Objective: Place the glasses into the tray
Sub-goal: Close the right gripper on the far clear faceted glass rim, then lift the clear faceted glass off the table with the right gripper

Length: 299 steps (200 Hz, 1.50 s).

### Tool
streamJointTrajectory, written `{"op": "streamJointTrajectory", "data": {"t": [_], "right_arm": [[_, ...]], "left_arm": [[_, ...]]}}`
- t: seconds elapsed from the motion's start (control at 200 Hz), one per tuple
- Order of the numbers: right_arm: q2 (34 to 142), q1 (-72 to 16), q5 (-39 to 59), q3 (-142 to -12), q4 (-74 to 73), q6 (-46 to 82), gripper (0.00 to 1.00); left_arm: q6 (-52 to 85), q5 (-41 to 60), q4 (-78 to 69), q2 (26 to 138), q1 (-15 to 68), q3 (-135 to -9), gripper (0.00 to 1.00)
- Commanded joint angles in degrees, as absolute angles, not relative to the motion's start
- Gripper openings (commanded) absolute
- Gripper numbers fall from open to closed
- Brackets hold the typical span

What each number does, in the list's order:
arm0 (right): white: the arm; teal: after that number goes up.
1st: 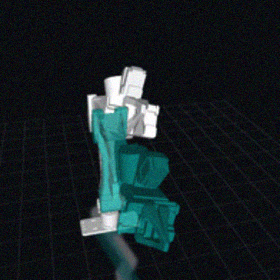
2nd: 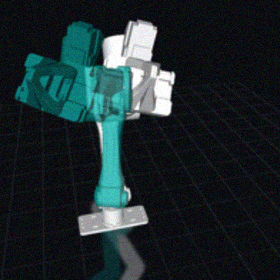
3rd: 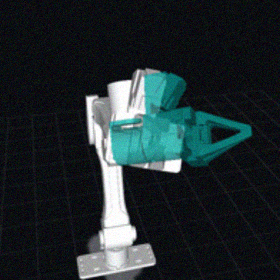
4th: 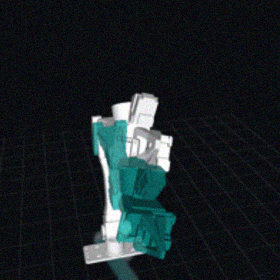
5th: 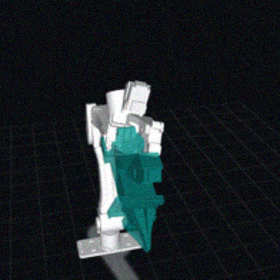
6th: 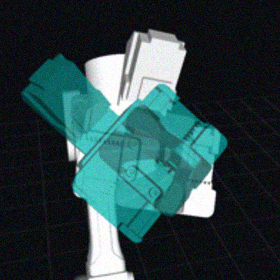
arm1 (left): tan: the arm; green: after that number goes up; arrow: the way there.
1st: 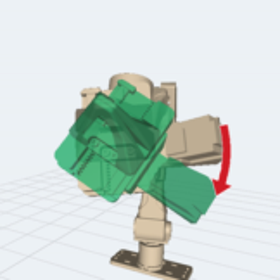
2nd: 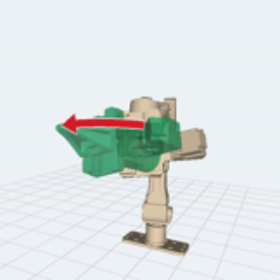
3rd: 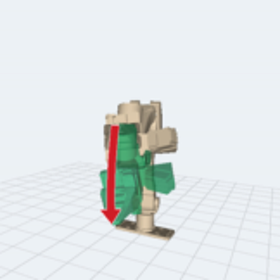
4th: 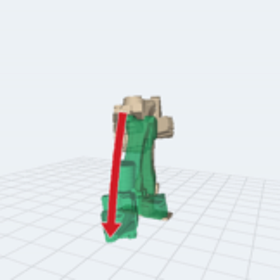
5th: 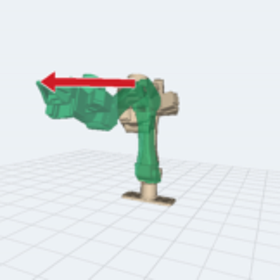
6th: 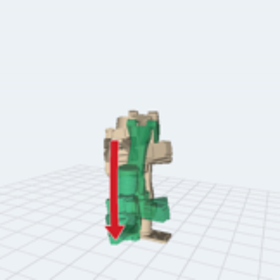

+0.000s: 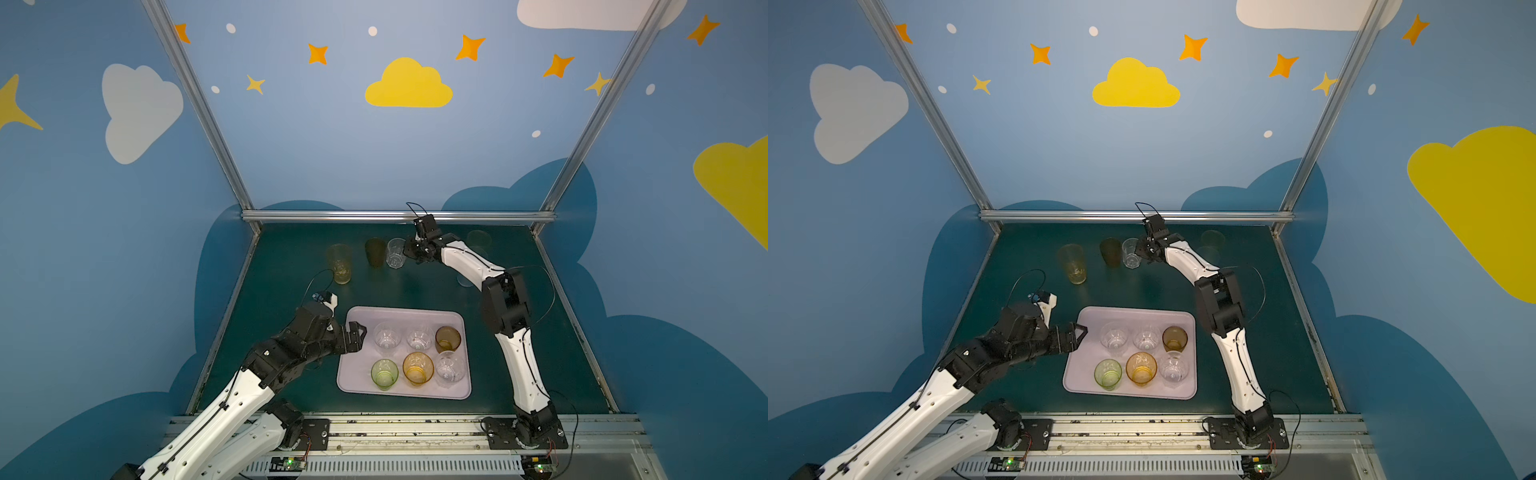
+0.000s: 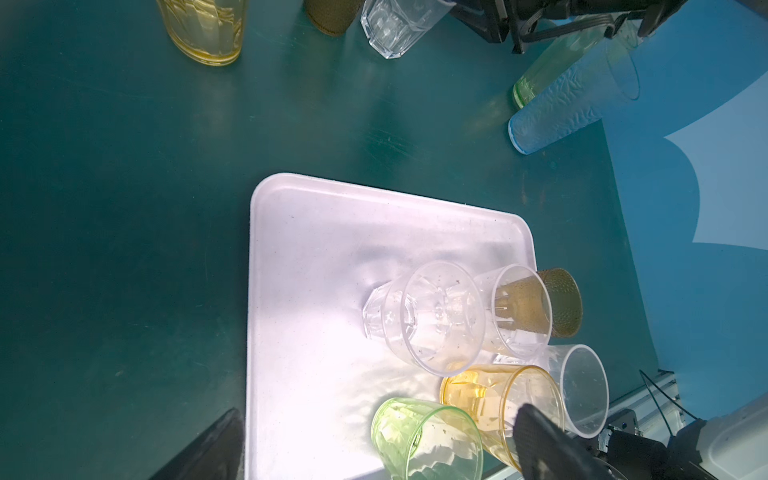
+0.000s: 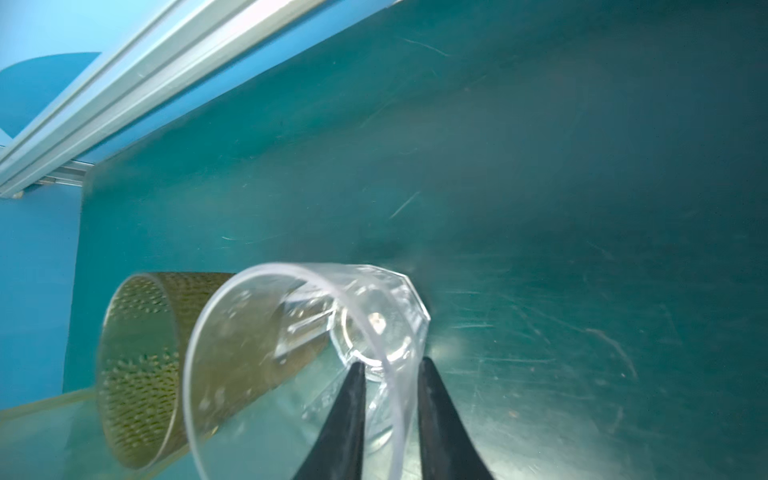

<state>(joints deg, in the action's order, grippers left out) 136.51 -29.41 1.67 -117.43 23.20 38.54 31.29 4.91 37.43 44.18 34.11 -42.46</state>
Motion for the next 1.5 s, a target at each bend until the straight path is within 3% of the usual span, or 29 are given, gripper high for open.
{"op": "streamJointTrajectory", "data": {"t": [0.0,0.175,0.416,1.101,1.492], "right_arm": [[137.81,-28.99,0.67,-118.70,26.21,38.14,0.20],[137.31,-28.57,-0.53,-118.09,27.16,38.27,0.15],[135.23,-28.48,-1.93,-115.64,26.72,37.74,0.00],[114.33,-28.90,-3.08,-96.38,23.44,33.29,0.00],[100.44,-37.80,-4.04,-87.99,28.47,28.86,0.00]], "left_arm": [[30.37,4.88,37.97,44.44,33.73,-42.36,1.00],[30.46,5.10,37.64,44.03,33.61,-41.93,1.00],[30.35,4.24,38.13,43.93,33.57,-42.16,1.00],[32.11,6.97,39.33,43.68,32.89,-43.93,1.00],[31.72,8.13,44.13,40.76,22.66,-43.99,1.00]]}}
